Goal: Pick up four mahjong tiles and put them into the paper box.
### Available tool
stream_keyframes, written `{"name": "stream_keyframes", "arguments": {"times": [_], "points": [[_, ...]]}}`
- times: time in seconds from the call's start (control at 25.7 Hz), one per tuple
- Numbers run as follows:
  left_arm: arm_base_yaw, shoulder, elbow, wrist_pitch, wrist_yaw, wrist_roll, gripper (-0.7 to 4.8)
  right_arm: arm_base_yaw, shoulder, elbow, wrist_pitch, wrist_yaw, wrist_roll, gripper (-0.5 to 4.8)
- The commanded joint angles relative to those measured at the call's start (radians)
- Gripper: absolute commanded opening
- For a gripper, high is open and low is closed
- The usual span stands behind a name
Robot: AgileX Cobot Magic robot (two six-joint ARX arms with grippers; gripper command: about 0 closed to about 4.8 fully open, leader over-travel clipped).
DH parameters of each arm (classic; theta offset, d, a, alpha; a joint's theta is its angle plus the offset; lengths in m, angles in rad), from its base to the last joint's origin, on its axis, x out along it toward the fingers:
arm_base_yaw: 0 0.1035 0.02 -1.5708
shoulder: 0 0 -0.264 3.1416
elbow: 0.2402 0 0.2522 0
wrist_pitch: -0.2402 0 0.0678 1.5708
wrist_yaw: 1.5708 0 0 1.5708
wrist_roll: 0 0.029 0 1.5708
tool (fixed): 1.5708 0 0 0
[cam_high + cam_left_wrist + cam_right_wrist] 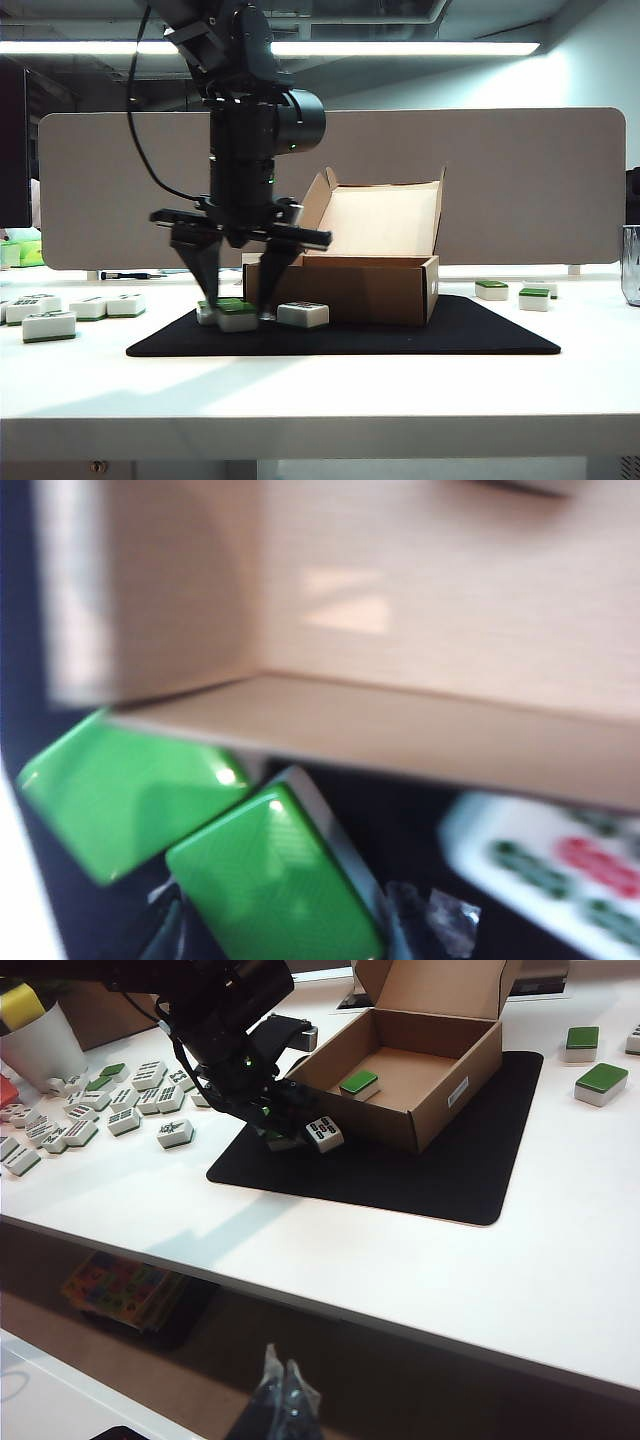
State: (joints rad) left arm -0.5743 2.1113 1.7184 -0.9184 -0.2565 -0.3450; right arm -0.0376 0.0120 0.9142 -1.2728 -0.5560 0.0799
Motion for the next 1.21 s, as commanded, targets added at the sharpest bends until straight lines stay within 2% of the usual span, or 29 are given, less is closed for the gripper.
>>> {"name": "stream_keyframes", "arguments": {"times": [0.04,0.39,0.55,0.78,0.82,0.93,1.01,1.21], "points": [[0.009,-0.002,0.003,-0.054,-0.064,0.005,2.55,0.0,-0.011,0.002,0.013,0.001,-0.003,-0.01],[0.009,-0.002,0.005,-0.007,-0.062,-0.006,2.54,0.0,-0.011,0.002,0.013,0.004,-0.003,-0.01],[0.013,0.002,0.005,0.011,-0.061,-0.006,2.36,0.0,-0.011,0.002,0.013,0.004,-0.002,-0.01],[0.021,0.029,0.005,-0.02,-0.052,-0.011,2.36,0.0,-0.011,0.002,0.013,0.004,-0.002,-0.01],[0.021,0.034,0.005,-0.024,-0.045,-0.01,2.29,0.0,-0.011,0.002,0.013,0.004,-0.003,-0.01],[0.021,0.033,0.007,-0.023,-0.013,-0.01,1.29,0.0,-0.011,0.002,0.014,0.005,-0.003,-0.01],[0.021,0.033,0.009,-0.023,-0.008,-0.004,0.85,0.0,-0.011,0.002,0.016,0.005,-0.003,-0.01],[0.02,0.029,0.01,-0.069,0.004,-0.002,0.6,0.0,-0.011,0.002,0.02,0.005,-0.002,-0.01]]}}
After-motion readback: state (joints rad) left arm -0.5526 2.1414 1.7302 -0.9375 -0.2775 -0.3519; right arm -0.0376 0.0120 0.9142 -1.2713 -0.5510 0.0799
